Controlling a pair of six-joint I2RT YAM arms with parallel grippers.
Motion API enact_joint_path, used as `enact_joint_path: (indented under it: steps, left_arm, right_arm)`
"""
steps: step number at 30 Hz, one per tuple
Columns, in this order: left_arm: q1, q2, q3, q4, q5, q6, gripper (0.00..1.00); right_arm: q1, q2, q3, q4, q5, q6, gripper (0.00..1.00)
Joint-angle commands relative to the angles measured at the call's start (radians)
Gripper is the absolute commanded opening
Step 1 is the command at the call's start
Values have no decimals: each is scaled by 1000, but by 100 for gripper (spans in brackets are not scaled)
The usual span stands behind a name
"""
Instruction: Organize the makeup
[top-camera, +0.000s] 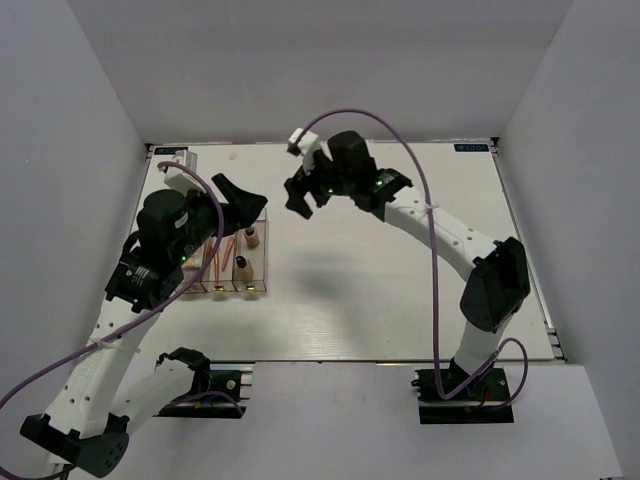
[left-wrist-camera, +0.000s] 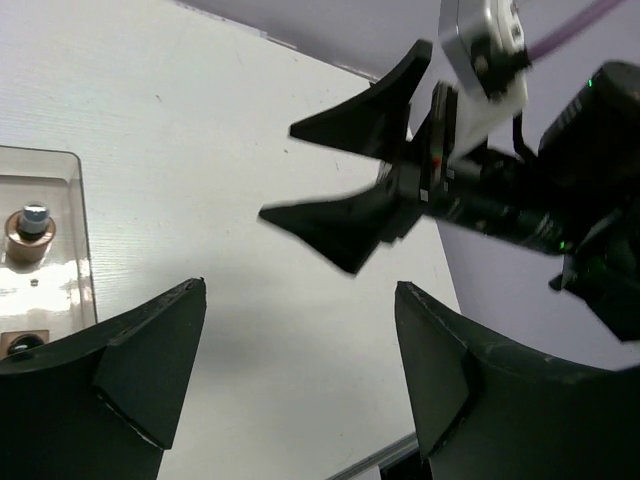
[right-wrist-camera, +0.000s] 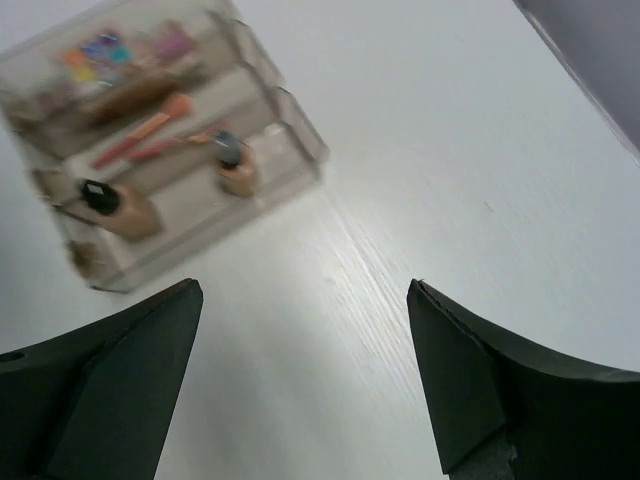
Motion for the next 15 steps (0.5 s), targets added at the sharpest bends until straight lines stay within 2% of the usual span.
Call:
enact_joint_path:
  steps: [1,2,4,6,8,12,15]
  left_arm:
    - [-5,10,-34,50,87,-2,86]
    - [-5,13,-51,55,96,-1,87]
    - [-5,25,-73,70,119,-2,88]
    - [-5,33,-100,90,127,-4,88]
    - [-5,54,-120,108,159,-8,89]
    - [-15,113,-117,133,205,-7,91]
    - [-26,148,-111,153,209,-5,92]
  right_arm:
    - [-74,-12,-25,-170,174,6,89]
    - [-129,-20,-19,-244,147,7,89]
    - [-178,-73,-59,-273,122,-19,89]
    - [-206,-132,-125,-221,145,-30,89]
    - [-226,-256,-261,-164,197,-39,89]
    - [-245,-366,-362,-116,328,-59,89]
    - [-248,-428,-405,-109,359,-94,89]
